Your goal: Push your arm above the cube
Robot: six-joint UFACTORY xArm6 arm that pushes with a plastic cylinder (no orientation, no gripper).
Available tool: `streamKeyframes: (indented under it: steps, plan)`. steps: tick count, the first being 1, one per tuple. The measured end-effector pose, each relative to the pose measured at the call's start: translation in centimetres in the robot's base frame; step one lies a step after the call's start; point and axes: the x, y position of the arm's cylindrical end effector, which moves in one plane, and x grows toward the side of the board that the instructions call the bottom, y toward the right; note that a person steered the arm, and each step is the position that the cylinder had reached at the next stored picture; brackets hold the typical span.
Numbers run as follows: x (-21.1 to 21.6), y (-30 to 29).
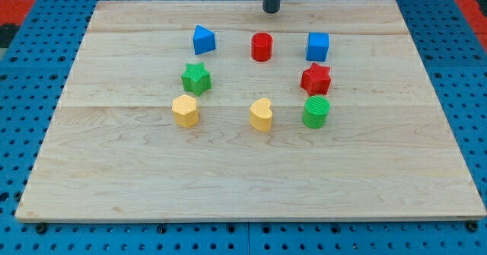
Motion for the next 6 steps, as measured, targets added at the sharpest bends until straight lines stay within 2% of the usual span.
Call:
streamKeyframes:
  steps: [6]
  plan:
    - [-0.4, -1.3]
